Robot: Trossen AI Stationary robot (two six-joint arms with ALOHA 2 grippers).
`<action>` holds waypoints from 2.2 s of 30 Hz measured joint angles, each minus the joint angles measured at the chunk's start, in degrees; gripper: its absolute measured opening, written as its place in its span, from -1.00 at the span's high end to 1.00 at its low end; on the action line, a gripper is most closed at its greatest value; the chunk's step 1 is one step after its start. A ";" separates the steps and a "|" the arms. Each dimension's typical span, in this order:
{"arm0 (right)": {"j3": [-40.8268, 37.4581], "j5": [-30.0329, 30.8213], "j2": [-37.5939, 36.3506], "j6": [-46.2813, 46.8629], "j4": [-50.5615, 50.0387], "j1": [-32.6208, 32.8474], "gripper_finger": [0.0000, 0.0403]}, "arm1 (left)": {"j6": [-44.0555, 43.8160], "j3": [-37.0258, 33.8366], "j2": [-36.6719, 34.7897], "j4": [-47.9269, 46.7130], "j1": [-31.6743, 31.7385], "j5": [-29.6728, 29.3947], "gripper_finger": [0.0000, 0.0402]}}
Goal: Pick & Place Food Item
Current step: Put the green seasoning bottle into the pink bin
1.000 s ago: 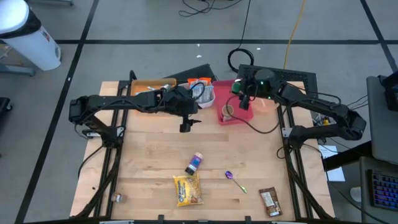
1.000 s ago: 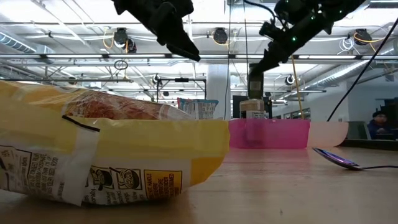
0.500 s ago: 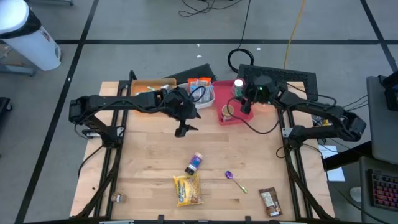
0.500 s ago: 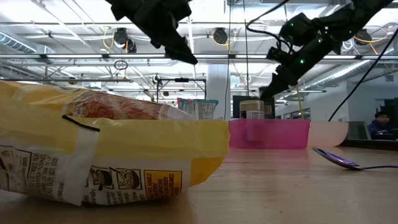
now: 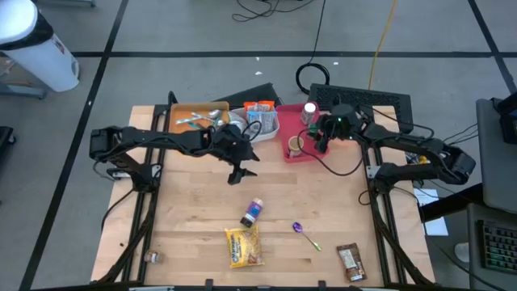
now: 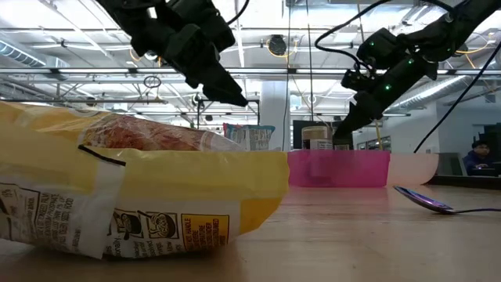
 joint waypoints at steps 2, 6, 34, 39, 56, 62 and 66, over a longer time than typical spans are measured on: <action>-0.47 -1.30 0.00 0.87 -0.18 0.00 0.06 | -0.69 -1.63 0.00 2.96 -0.29 0.00 -0.43; -1.45 -1.43 0.00 1.81 0.03 0.01 0.06 | -1.04 -2.41 0.00 4.48 -0.39 0.01 -0.44; -7.69 -4.34 -0.22 4.71 0.71 1.98 0.06 | -2.11 -2.41 0.00 5.92 -0.34 -0.08 -0.37; -7.69 -4.36 -0.17 4.69 0.56 2.07 0.06 | -2.11 -2.41 0.00 5.92 -0.36 -0.08 -0.39; -8.00 -4.44 0.04 5.91 -0.73 2.08 -0.17 | -2.09 -2.39 0.00 5.92 -0.34 -0.19 -0.37; -8.00 -4.56 -0.81 4.94 -0.15 2.07 -0.27 | -1.72 -2.39 0.00 6.00 -0.34 -0.22 -0.41; -8.00 -4.68 -3.82 4.74 0.03 2.07 -0.35 | -1.73 -2.38 0.00 7.01 -0.34 -0.26 -0.44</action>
